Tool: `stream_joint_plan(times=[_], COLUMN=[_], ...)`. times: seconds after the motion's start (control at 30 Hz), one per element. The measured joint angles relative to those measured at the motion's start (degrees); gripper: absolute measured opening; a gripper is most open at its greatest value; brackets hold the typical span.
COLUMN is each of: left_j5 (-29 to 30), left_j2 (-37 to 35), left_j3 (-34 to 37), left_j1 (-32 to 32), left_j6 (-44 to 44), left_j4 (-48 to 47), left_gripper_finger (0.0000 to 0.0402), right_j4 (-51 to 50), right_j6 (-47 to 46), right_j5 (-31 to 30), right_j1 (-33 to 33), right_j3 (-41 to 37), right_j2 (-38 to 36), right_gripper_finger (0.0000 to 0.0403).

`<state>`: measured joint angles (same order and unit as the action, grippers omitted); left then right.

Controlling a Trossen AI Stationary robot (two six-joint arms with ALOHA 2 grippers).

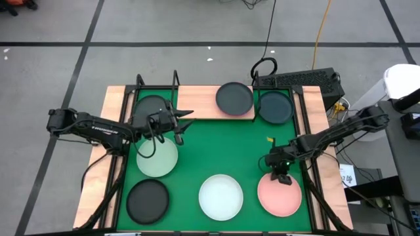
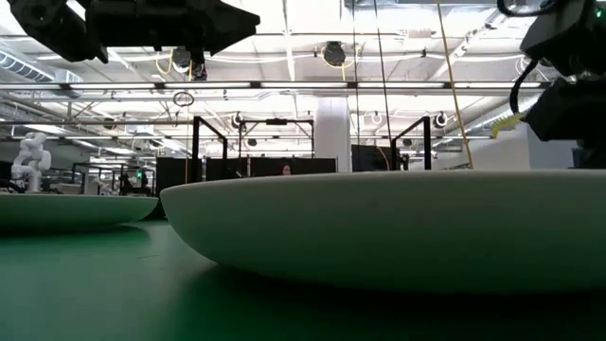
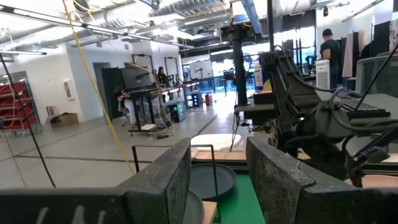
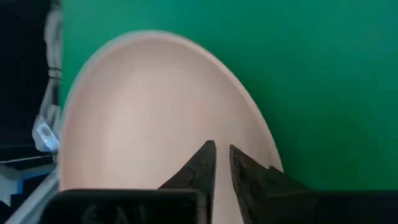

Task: Place and stack plates onto a shelf
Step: Stack the light orange plate on top of the black plate on the shelf

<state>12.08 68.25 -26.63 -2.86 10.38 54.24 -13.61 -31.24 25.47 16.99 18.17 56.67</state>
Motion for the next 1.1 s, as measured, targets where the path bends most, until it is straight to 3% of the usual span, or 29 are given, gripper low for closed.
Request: stream_joint_plan(times=[0.2,0.4,0.63,0.8,0.93,1.1], left_j5=[0.02,0.05,0.06,0.04,0.04,0.04], left_j2=[0.00,0.00,0.00,0.00,0.00,0.00], left_j3=[0.00,0.00,0.00,-0.01,-0.02,-0.02], left_j1=[-0.10,-0.54,-1.26,-1.24,-1.26,-1.26], left_j6=[1.34,1.40,1.32,1.35,1.39,1.39], left_j4=[0.00,0.02,0.02,0.04,0.03,0.04], left_gripper_finger=[0.0161,0.0161,0.0161,0.0161,0.0161,0.0161], right_j4=[0.18,-1.62,-1.62,-6.61,-13.70,-13.89], right_j6=[0.16,5.21,9.57,5.01,3.57,2.60], right_j5=[-2.09,-8.16,-12.39,-17.79,-15.16,-12.74], right_j1=[-0.19,-0.58,-0.57,-1.14,-1.32,-1.14], right_j3=[1.19,3.05,5.21,5.36,5.34,5.34], right_j2=[-0.88,-0.90,-0.90,-0.90,-0.81,-0.81], right_gripper_finger=[0.0098,0.0142,0.0142,0.0140,0.0139,0.0138])
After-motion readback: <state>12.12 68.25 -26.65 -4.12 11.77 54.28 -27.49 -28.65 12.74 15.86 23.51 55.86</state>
